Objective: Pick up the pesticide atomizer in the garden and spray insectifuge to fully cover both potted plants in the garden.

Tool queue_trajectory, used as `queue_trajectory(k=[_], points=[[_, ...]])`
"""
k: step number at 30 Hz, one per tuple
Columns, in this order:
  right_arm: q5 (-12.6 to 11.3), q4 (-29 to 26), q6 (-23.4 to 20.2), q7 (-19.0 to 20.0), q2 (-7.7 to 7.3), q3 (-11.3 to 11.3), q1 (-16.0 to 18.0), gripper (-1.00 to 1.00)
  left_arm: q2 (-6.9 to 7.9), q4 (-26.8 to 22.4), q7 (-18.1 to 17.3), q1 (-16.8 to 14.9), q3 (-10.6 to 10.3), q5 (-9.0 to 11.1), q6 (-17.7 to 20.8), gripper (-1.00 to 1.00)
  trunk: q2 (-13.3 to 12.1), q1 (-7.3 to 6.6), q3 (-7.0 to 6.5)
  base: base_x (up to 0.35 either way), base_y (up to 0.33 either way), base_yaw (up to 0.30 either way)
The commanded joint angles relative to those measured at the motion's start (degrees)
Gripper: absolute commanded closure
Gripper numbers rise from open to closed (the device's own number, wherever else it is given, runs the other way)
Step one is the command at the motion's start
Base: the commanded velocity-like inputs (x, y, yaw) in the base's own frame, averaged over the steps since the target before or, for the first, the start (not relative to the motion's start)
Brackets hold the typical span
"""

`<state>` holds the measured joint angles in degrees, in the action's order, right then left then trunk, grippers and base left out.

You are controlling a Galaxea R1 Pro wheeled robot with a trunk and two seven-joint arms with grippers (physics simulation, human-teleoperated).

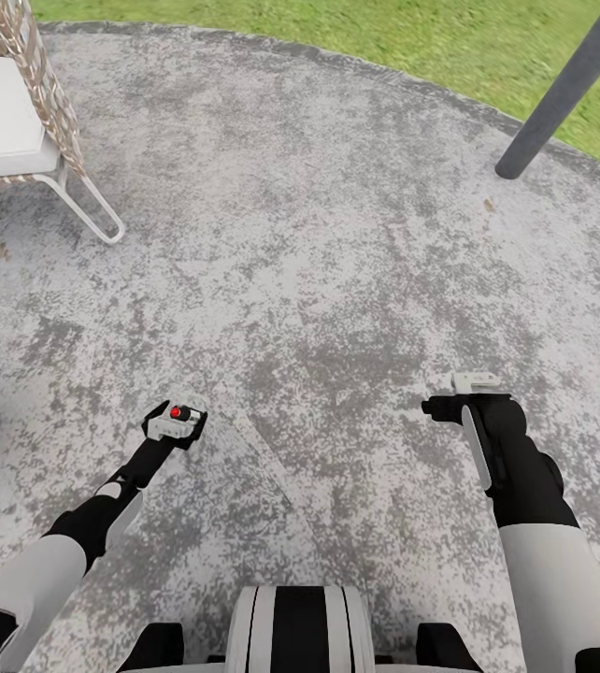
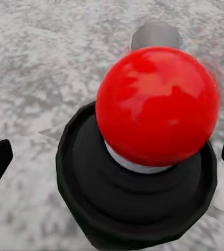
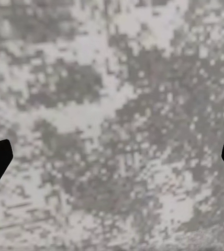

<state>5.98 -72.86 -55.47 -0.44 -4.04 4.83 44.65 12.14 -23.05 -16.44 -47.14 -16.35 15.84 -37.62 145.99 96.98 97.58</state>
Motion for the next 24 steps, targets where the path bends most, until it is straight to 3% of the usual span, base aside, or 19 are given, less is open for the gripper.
queue_trajectory(k=[1, 24], points=[[0.00, 0.00, 0.00, 0.00, 0.00, 0.00, 0.00, -1.00, -0.01, 0.01, -0.01, -0.07, 0.00, -0.10, 0.00, 1.00, 0.00, 0.00, 0.00, 0.000, 0.000, 0.000], [0.00, 0.00, 0.01, 0.00, 0.00, 0.00, -0.03, -1.00, -0.14, -1.32, -0.11, -0.15, 0.00, -0.35, -0.09, 1.00, 0.00, 0.00, 0.00, 0.000, 0.000, 0.000]])
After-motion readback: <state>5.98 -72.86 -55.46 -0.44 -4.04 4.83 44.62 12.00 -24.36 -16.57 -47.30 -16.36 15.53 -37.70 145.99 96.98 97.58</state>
